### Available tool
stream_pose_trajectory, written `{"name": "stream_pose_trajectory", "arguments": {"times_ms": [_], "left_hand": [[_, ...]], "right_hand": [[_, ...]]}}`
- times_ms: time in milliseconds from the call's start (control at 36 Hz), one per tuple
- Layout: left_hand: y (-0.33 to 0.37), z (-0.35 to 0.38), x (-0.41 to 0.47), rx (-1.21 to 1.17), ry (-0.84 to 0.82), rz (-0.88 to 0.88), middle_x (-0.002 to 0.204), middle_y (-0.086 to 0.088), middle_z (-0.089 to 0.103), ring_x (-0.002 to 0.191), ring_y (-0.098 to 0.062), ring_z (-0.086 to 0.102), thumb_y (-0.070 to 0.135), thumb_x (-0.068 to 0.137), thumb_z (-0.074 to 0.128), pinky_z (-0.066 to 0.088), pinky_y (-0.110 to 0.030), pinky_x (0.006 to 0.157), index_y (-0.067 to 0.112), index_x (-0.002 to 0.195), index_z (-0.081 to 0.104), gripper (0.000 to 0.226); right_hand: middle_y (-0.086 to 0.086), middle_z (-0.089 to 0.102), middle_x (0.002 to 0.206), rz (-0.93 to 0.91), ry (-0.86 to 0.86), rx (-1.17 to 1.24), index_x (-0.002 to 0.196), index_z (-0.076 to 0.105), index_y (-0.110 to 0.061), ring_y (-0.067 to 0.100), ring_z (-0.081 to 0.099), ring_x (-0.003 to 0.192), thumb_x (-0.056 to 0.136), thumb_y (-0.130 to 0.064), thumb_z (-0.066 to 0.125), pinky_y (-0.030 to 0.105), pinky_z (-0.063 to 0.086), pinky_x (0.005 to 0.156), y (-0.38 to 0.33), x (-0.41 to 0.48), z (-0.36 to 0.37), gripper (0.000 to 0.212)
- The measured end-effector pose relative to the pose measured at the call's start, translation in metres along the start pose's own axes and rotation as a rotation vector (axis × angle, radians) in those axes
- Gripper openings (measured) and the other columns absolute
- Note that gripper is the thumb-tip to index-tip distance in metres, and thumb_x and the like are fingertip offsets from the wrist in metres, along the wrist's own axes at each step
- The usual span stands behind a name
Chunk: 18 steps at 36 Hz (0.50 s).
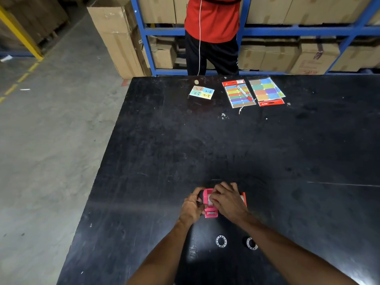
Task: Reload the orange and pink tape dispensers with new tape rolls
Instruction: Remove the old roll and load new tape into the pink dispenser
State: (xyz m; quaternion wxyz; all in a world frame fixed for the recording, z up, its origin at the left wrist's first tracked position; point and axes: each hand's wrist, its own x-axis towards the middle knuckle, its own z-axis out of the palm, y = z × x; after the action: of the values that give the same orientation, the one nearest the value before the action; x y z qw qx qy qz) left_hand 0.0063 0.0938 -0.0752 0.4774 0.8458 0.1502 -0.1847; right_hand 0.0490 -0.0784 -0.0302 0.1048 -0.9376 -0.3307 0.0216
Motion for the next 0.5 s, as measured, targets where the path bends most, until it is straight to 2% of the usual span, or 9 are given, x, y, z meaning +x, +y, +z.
{"name": "stream_pose_trajectory", "arguments": {"times_ms": [56, 111, 167, 222, 278, 361, 444, 500], "left_hand": [[0.007, -0.001, -0.004, -0.114, 0.005, -0.011, 0.098, -0.015, 0.065, 0.081, -0.033, 0.064, 0.016, 0.078, 0.056, 0.057, -0.04, 0.067, 0.034, 0.12, 0.055, 0.045], [0.015, -0.003, -0.009, -0.257, 0.032, 0.014, 0.088, -0.019, 0.059, 0.069, -0.024, 0.06, 0.001, 0.085, 0.048, 0.052, -0.028, 0.053, 0.018, 0.112, 0.062, 0.035], [0.021, -0.004, -0.011, -0.301, 0.091, 0.015, 0.08, -0.016, 0.057, 0.06, -0.015, 0.06, -0.006, 0.092, 0.041, 0.05, -0.021, 0.047, 0.008, 0.108, 0.064, 0.031], [0.022, -0.002, -0.012, -0.308, 0.129, 0.026, 0.073, -0.01, 0.057, 0.054, -0.014, 0.059, 0.001, 0.095, 0.041, 0.049, -0.021, 0.045, 0.011, 0.102, 0.067, 0.028], [0.019, 0.001, -0.011, -0.273, 0.171, 0.05, 0.066, -0.006, 0.059, 0.052, -0.015, 0.059, 0.007, 0.095, 0.045, 0.049, -0.022, 0.044, 0.015, 0.094, 0.069, 0.025], [0.017, 0.002, -0.012, -0.295, 0.184, 0.042, 0.063, -0.003, 0.065, 0.055, -0.018, 0.062, 0.013, 0.094, 0.05, 0.052, -0.025, 0.049, 0.016, 0.09, 0.071, 0.021], [0.017, 0.003, -0.009, -0.341, 0.161, 0.006, 0.064, -0.003, 0.065, 0.056, -0.018, 0.06, 0.004, 0.094, 0.045, 0.051, -0.025, 0.047, 0.017, 0.092, 0.07, 0.028], [0.019, 0.002, -0.009, -0.41, 0.136, 0.002, 0.063, -0.003, 0.06, 0.053, -0.017, 0.056, -0.008, 0.091, 0.04, 0.047, -0.021, 0.042, 0.016, 0.093, 0.068, 0.037]], "right_hand": [[-0.008, 0.06, 0.088, -0.011, 0.005, 0.003, 0.072, 0.068, -0.025, 0.019, 0.054, 0.09, 0.086, -0.034, 0.05, 0.043, 0.038, 0.078, -0.001, -0.004, -0.002, 0.025], [-0.007, 0.058, 0.088, -0.023, 0.011, 0.007, 0.073, 0.068, -0.025, 0.019, 0.053, 0.09, 0.087, -0.033, 0.054, 0.042, 0.039, 0.078, -0.003, -0.01, -0.003, 0.021], [-0.007, 0.058, 0.087, -0.032, 0.033, 0.013, 0.075, 0.069, -0.026, 0.019, 0.051, 0.09, 0.086, -0.032, 0.059, 0.04, 0.035, 0.078, -0.005, -0.017, -0.002, 0.017], [-0.006, 0.059, 0.088, -0.039, 0.059, 0.01, 0.076, 0.07, -0.027, 0.019, 0.051, 0.089, 0.086, -0.034, 0.06, 0.04, 0.035, 0.077, -0.009, -0.025, -0.002, 0.016], [-0.007, 0.061, 0.092, -0.035, 0.068, 0.023, 0.078, 0.071, -0.028, 0.019, 0.052, 0.089, 0.086, -0.036, 0.055, 0.041, 0.042, 0.078, -0.015, -0.034, -0.002, 0.019], [-0.01, 0.063, 0.095, -0.029, 0.027, 0.002, 0.082, 0.073, -0.032, 0.016, 0.052, 0.089, 0.085, -0.037, 0.053, 0.041, 0.048, 0.078, -0.022, -0.044, -0.001, 0.021], [-0.012, 0.061, 0.088, -0.047, 0.044, 0.012, 0.081, 0.072, -0.032, 0.016, 0.051, 0.087, 0.082, -0.036, 0.063, 0.037, 0.038, 0.078, -0.024, -0.049, 0.005, 0.01], [-0.011, 0.058, 0.083, -0.055, 0.068, 0.043, 0.074, 0.069, -0.03, 0.016, 0.048, 0.085, 0.084, -0.035, 0.06, 0.037, 0.032, 0.074, -0.027, -0.053, 0.008, 0.014]]}}
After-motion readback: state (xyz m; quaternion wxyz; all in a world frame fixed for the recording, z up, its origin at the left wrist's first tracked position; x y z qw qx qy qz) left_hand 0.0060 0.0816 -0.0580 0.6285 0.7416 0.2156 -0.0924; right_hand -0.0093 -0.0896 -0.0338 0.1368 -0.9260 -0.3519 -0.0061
